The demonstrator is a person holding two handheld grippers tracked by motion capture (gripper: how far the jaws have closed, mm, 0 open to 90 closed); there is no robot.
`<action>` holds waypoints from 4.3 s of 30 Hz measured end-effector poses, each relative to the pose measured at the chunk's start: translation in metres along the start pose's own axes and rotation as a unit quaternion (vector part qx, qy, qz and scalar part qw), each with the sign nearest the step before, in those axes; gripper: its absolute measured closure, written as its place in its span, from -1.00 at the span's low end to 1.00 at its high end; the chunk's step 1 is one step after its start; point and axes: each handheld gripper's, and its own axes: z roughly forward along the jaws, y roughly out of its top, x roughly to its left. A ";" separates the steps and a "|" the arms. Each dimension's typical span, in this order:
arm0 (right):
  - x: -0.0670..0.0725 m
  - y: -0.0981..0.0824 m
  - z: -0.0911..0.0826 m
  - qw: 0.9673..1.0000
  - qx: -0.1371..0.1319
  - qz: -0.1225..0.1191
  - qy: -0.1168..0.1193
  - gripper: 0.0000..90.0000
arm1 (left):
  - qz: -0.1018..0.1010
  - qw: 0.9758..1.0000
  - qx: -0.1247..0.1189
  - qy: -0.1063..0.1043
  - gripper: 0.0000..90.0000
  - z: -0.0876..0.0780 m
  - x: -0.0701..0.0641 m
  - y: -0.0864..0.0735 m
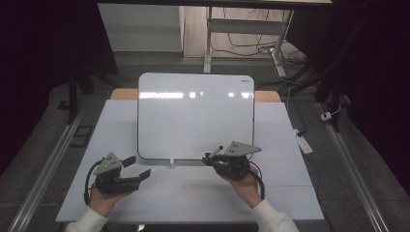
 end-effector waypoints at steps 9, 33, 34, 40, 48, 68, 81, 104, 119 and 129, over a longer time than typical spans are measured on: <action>0.009 -0.003 0.004 1.000 0.008 0.007 0.022 0.71 | 0.041 0.998 -0.009 -0.047 -0.42 0.020 -0.033 0.031; 0.024 -0.002 0.020 0.998 0.016 0.039 0.052 0.71 | 0.117 0.984 -0.026 -0.134 0.28 0.079 -0.096 0.081; 0.024 -0.002 0.021 0.998 0.015 0.043 0.052 0.71 | 0.118 0.984 -0.026 -0.134 0.35 0.081 -0.097 0.081; 0.026 -0.003 0.024 0.996 0.018 0.057 0.062 0.70 | 0.131 0.984 -0.027 -0.115 0.76 0.084 -0.096 0.080; 0.030 -0.003 0.023 0.997 0.003 0.052 0.057 0.41 | 0.119 0.989 -0.021 -0.083 0.80 0.072 -0.078 0.082; -0.022 -0.039 -0.070 0.993 -0.014 0.080 -0.089 0.22 | -0.036 0.997 -0.017 0.063 0.80 0.042 0.039 0.068; -0.035 -0.062 -0.100 0.986 0.006 0.076 -0.145 0.17 | -0.058 0.994 0.003 0.097 0.79 0.069 0.055 0.062; -0.040 -0.074 -0.103 0.985 0.019 0.065 -0.161 0.14 | -0.016 0.988 -0.011 0.153 0.69 0.086 0.046 0.059; -0.045 -0.078 -0.105 0.985 0.028 0.048 -0.164 0.10 | 0.010 0.995 0.007 0.095 -0.10 0.055 0.034 0.055; -0.051 -0.082 -0.109 0.985 0.031 0.030 -0.165 0.01 | 0.017 0.999 0.026 0.024 -0.30 0.015 0.021 0.034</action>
